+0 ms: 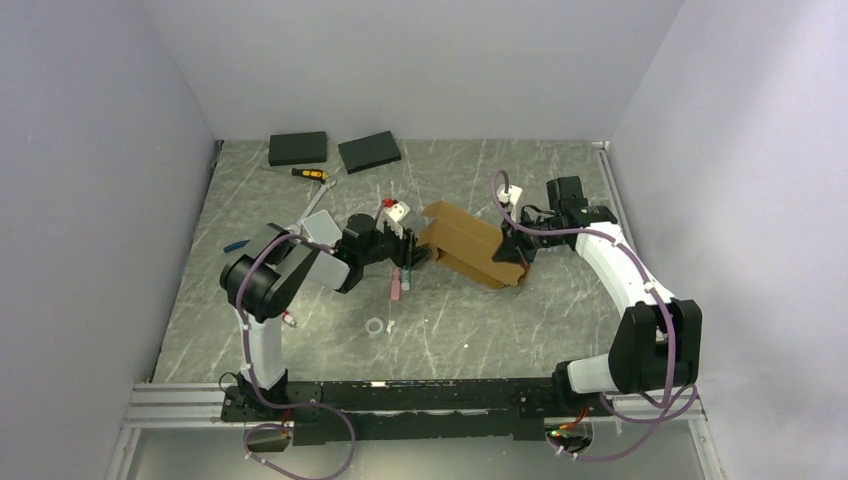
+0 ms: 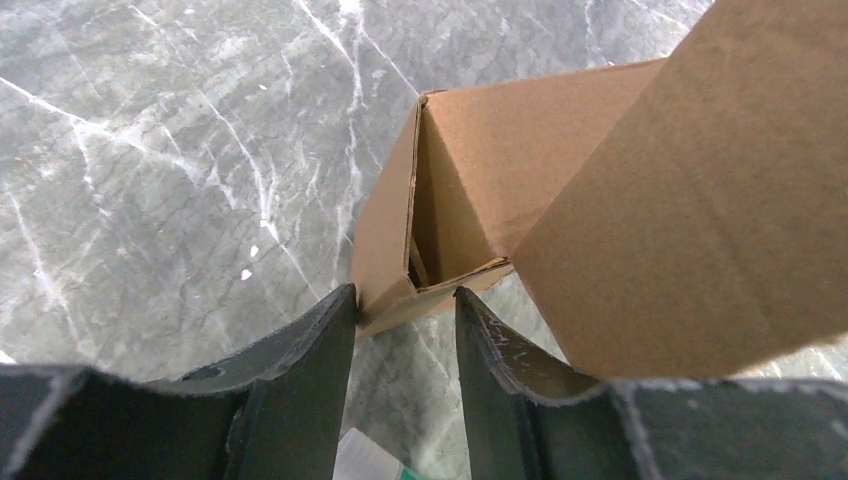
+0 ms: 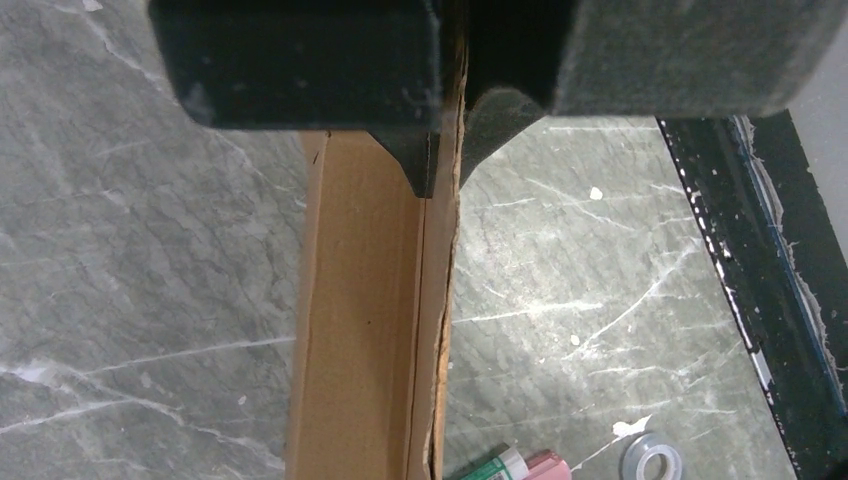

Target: Fold the paper box

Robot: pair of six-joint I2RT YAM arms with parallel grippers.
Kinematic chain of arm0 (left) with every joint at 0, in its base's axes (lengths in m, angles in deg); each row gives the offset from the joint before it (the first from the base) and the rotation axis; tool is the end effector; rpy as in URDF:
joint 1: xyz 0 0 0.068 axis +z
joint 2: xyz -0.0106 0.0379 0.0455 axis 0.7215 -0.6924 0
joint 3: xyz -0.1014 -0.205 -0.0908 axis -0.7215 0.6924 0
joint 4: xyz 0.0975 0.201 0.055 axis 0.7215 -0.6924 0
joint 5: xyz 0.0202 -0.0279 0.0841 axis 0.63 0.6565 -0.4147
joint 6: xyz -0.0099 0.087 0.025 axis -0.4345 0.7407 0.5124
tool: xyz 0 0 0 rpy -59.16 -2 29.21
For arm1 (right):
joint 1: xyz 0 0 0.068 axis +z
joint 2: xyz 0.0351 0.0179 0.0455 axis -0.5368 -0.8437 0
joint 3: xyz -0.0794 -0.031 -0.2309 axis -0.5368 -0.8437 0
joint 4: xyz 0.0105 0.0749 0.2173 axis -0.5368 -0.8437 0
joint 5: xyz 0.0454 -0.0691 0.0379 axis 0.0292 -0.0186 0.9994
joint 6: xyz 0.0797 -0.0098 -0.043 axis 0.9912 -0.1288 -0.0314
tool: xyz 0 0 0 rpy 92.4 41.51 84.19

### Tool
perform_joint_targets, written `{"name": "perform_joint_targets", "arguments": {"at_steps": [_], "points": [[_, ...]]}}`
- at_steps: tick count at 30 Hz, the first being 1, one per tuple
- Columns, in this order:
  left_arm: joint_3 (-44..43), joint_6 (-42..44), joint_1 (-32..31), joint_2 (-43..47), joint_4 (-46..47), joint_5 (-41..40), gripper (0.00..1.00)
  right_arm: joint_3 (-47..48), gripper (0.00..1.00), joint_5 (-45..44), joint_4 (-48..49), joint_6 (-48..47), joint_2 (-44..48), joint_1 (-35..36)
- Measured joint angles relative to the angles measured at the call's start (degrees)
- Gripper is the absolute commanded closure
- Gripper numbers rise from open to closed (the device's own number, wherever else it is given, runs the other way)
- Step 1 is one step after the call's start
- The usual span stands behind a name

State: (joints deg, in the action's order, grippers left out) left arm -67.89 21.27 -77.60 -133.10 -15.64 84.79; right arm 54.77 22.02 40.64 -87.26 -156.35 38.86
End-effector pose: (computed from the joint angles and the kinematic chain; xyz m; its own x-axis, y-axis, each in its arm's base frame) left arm 0.3052 -0.2328 0.1264 -0.3701 0.0493 -0.9277 0.8036 0.5181 -0.2930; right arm 0.2435 0.0874 0.2169 -0.4218 -0.4845 -0.7664 -0.8779 0.4294 0.2118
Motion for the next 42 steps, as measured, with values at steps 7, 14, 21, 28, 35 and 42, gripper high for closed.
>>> {"name": "perform_joint_targets", "arguments": {"at_steps": [7,14,21,28,35,42], "points": [[0.0,-3.02,-0.33,-2.4,5.01,0.59,0.6,0.33,1.0,0.31,-0.13,0.28,-0.13,0.0],[0.57,-5.95,-0.35,-3.78,9.86,-0.28,0.64,0.63,1.0,1.07,-0.26,0.31,-0.15,-0.15],[0.98,-7.82,-1.33,-3.89,11.96,-3.23,0.72,0.66,1.0,1.79,-0.26,0.5,-0.61,-0.26],[1.9,-9.49,-2.4,-5.07,14.43,-6.1,0.93,0.66,1.0,1.99,-0.15,1.16,-1.25,-0.26],[2.99,-12.24,-2.58,-5.29,16.48,-6.88,0.92,0.66,1.0,1.9,0.42,2.82,-1.33,-0.26],[2.99,-13.99,-2.8,-4.26,13.84,-8.0,0.75,0.66,1.0,1.9,0.37,3.65,-1.33,-0.28]]}}
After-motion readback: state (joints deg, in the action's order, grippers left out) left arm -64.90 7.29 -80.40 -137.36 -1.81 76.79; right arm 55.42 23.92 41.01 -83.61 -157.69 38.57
